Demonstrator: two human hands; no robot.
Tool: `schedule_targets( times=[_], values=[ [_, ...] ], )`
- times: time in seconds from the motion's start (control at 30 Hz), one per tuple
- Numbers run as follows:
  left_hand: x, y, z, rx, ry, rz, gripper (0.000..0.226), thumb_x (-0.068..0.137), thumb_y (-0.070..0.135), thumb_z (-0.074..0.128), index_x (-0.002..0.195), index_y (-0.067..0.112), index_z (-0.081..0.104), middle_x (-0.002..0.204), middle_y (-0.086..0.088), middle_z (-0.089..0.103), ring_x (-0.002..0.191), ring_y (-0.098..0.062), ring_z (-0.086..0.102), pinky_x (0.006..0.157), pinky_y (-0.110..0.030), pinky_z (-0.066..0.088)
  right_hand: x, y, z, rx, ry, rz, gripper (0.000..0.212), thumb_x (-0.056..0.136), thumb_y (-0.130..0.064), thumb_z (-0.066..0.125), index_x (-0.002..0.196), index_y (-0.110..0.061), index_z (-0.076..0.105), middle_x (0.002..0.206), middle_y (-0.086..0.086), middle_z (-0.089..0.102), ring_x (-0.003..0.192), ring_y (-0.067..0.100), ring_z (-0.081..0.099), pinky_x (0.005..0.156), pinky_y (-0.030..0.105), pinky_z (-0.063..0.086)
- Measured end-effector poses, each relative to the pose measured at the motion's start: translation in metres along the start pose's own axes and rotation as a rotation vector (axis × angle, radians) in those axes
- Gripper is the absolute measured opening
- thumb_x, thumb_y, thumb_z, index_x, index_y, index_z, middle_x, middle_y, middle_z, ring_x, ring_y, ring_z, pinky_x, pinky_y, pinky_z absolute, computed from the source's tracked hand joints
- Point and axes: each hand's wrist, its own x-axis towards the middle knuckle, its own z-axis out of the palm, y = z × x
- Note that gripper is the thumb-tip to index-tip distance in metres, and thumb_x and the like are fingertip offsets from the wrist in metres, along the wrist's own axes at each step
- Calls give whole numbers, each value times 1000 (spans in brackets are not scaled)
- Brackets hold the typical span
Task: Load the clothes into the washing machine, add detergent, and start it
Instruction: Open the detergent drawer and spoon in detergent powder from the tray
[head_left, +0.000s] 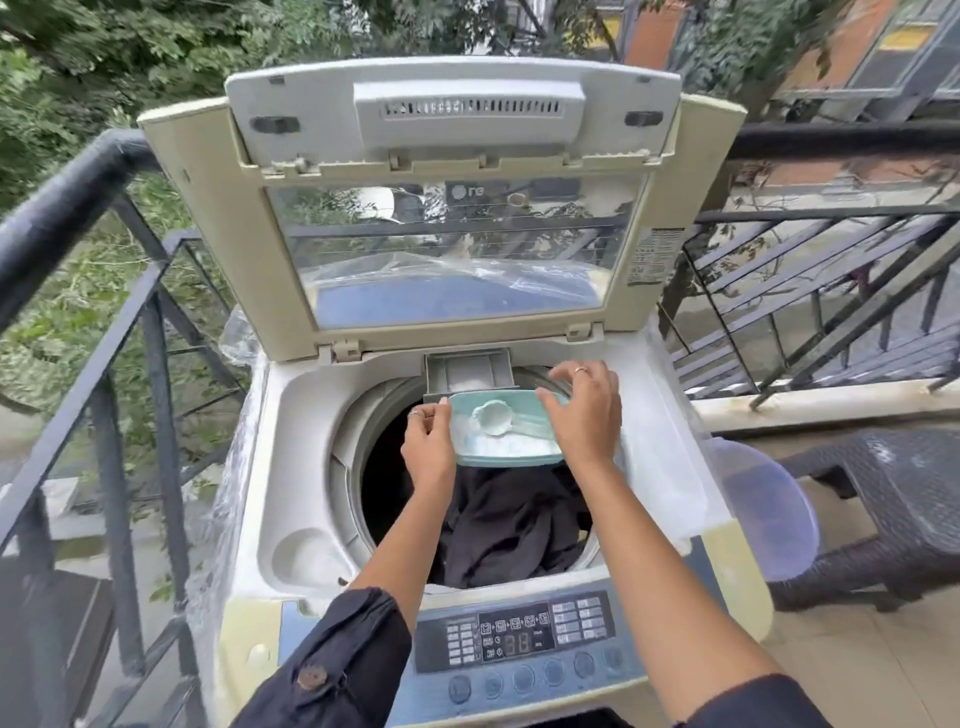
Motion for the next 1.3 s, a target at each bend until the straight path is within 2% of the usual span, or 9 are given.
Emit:
schedule_targets(
  times=[0.1,0.23,0.33,0.47,0.77,0.93,1.03,1.23,1.3],
  values=[
    [-3,9,13,-16,-27,15,21,93,31,55,98,11,60,97,0,59,91,-15,52,82,-25,36,-1,15,-10,17,25,193,31,87,-32,60,111,-13,56,116,10,53,108,30,51,85,35,42],
    [-13,19,40,-9,-75,34,24,92,35,57,93,11,58,93,0,60,88,-15,53,82,-26,38,-2,37,-23,109,67,370,26,94,-30,49,106,-10,60,111,12,64,104,33,57,80,35,44],
    [-23,22,59,0,-100,42,30,91,38,59,82,11,52,74,7,52,78,-15,49,78,-27,38,-1,53,-37,160,154,401,24,92,-26,51,100,-10,67,104,13,69,99,34,60,77,35,45],
    [-39,23,89,22,-148,53,36,89,41,60,67,17,44,69,7,48,72,-15,46,75,-29,37,7,78,-60,178,220,409,22,89,-22,55,96,-9,72,99,15,71,96,35,61,74,34,44],
    [-102,16,198,38,-187,118,31,87,40,62,73,15,49,76,1,56,75,-17,51,75,-30,40,25,182,-127,226,319,470,21,85,-18,56,91,-7,73,94,17,72,91,38,61,73,35,43],
    [-152,-3,281,42,-233,103,30,87,40,63,76,16,50,72,4,53,66,-10,49,66,-25,39,36,263,-177,228,356,490,23,88,-20,56,85,-3,72,87,17,72,84,35,61,64,28,29],
    [-182,-17,331,33,-291,128,26,87,35,64,73,20,48,74,4,54,71,-12,49,69,-24,39,40,314,-204,197,378,541,24,88,-21,57,88,-3,72,88,18,72,85,37,61,62,28,25],
    [-230,-33,411,104,-362,146,20,89,28,63,76,17,54,78,0,58,76,-14,52,68,-23,40,50,392,-245,203,435,634,22,87,-21,59,89,-4,74,88,19,72,85,38,62,71,35,41],
    [-241,-38,435,149,-384,132,20,89,31,62,72,25,54,81,1,60,77,-14,54,70,-25,41,54,416,-251,228,464,680,22,86,-20,59,88,-4,74,87,19,73,83,38,63,71,36,44]
  ],
)
